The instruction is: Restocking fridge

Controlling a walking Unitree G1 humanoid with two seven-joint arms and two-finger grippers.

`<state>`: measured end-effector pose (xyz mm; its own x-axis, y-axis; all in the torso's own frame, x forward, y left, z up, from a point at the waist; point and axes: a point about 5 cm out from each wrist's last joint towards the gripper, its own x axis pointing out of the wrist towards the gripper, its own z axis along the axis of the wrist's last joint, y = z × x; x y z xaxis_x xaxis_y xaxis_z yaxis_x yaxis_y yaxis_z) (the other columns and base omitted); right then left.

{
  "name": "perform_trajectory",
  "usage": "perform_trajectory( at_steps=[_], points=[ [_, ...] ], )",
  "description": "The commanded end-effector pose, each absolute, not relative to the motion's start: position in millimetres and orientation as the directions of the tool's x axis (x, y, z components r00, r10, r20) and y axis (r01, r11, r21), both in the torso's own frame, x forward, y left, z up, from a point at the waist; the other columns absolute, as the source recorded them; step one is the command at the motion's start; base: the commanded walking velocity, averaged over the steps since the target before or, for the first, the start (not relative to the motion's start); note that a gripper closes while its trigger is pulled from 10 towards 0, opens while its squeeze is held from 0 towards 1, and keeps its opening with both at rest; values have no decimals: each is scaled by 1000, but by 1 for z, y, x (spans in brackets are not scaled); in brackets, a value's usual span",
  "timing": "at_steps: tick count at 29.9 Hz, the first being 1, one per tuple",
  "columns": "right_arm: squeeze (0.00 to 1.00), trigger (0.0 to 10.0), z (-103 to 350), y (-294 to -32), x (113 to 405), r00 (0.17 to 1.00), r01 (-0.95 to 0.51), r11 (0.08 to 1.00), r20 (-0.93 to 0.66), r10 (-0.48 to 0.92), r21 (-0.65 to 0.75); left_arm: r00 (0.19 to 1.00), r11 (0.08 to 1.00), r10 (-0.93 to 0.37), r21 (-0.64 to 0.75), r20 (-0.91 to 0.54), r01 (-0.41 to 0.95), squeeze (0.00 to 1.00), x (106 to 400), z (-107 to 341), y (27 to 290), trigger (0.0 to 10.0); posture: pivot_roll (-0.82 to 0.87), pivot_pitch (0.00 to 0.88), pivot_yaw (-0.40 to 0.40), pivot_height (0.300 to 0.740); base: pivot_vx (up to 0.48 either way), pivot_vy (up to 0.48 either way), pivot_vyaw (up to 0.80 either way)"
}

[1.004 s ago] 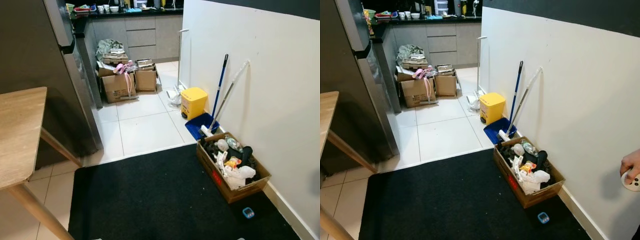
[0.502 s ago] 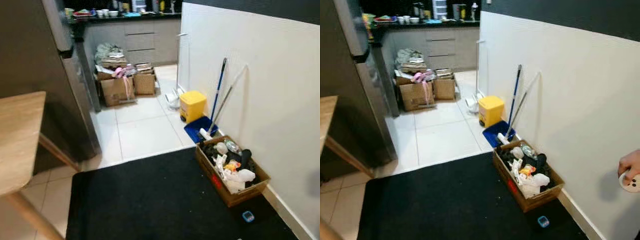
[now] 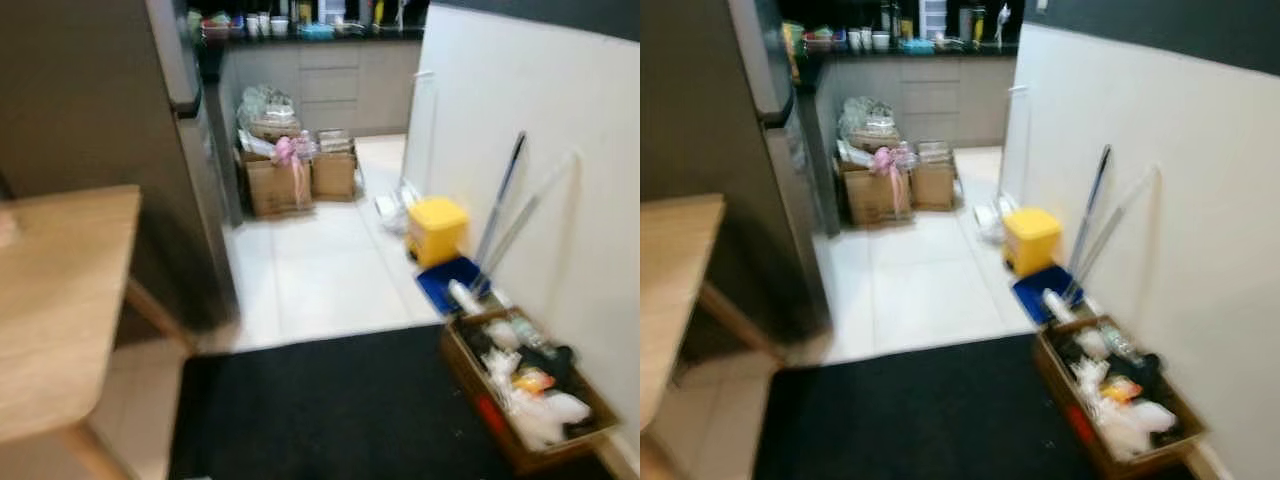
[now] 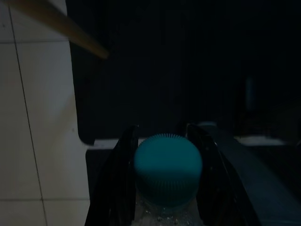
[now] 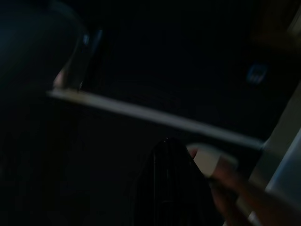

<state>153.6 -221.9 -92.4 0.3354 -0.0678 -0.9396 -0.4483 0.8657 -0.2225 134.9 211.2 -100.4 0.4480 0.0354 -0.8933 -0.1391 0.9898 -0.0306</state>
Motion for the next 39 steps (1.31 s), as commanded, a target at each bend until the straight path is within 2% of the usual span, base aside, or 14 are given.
perform_trajectory(
  at_steps=[1,12,39],
  points=[
    [0,10000,-94,-219,152,329,-461,862,-943,-56,-212,431,989,32,-32,-902,-142,0,129,-102,211,10000,-77,0,8,740,360,0,-700],
    [0,10000,-94,-218,152,330,-458,863,-942,-56,-212,436,990,33,-29,-899,-135,0,131,-102,212,10000,-73,0,12,740,354,0,-706],
    [0,10000,-93,-218,153,337,-454,866,-940,-48,-207,437,992,22,-36,-899,-125,0,132,-102,208,10000,-77,0,11,740,341,0,0]
  ],
)
